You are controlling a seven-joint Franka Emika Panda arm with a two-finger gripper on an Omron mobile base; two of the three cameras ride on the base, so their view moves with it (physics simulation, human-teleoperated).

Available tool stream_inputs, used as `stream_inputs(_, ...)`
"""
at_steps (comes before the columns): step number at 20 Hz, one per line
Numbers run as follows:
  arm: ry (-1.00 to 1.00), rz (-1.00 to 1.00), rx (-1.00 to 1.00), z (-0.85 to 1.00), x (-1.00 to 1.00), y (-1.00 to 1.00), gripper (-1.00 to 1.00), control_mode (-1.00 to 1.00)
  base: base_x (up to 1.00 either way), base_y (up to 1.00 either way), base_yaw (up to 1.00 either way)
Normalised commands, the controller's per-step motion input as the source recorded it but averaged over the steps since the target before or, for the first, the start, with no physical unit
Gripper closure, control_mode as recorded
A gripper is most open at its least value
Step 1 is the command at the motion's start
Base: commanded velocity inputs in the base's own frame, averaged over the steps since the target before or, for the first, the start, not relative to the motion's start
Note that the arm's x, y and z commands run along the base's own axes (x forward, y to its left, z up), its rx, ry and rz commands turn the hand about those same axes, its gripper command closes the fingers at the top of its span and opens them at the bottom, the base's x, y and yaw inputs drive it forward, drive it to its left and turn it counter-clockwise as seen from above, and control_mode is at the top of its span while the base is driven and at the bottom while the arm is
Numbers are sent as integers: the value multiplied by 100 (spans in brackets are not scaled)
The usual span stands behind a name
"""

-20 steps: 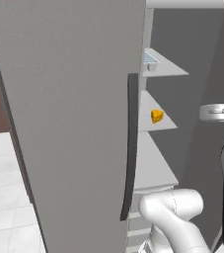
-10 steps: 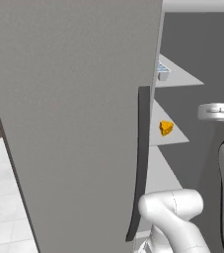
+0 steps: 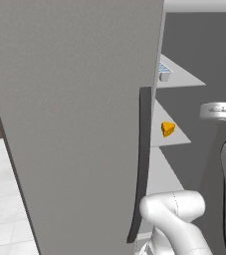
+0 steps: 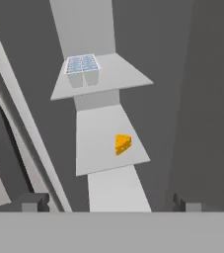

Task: Open the freezer door, pick up the ice cube tray from the freezer, and place it on the dining counter.

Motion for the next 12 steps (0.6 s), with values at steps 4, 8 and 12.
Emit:
stream_inputs(4,-2,-9,17,16,8,-2,-100,-100,0,0,0)
stream_inputs(8,-7,-9,26,18,0,0,-100,-100,0,0,0)
stream_inputs(12,-7,-10,22,21,1,6,-100,-100,0,0,0)
